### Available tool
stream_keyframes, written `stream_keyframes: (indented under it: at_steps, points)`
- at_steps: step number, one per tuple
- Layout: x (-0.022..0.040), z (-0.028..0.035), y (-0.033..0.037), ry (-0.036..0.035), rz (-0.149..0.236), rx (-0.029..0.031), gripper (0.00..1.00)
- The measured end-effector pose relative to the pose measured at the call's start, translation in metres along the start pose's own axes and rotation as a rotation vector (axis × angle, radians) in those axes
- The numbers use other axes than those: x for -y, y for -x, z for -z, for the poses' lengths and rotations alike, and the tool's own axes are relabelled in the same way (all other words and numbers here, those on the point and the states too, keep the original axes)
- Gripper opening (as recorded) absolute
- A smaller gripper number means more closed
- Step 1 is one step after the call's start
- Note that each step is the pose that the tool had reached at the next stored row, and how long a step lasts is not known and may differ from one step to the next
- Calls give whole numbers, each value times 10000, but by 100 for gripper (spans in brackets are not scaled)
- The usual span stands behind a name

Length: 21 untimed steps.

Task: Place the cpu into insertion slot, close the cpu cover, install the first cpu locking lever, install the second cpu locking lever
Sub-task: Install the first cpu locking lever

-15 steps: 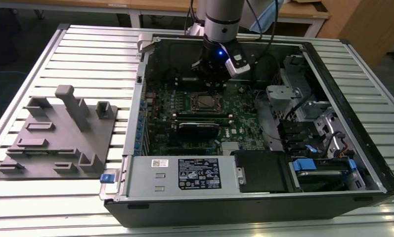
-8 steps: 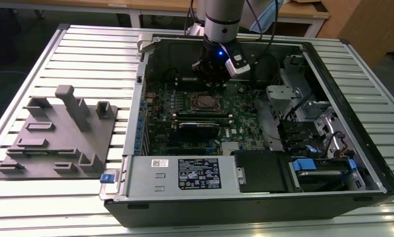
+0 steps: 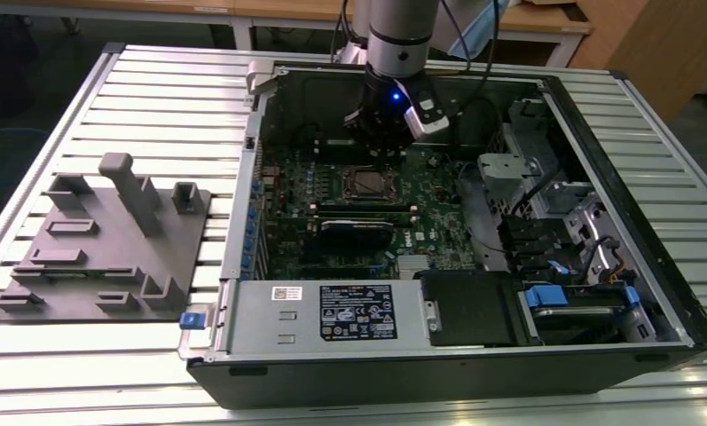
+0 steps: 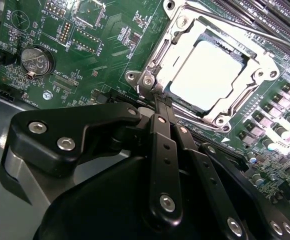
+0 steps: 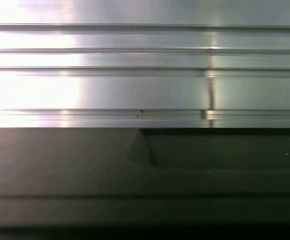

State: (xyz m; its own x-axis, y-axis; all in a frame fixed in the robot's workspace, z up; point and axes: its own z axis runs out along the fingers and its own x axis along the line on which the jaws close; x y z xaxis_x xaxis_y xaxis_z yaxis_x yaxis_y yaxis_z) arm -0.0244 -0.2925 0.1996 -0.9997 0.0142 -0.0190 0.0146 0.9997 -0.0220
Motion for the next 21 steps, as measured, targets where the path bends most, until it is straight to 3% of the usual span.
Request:
stream_keyframes:
  at_steps: [21]
  points:
    - [21,-2,3,1,0,0,11]
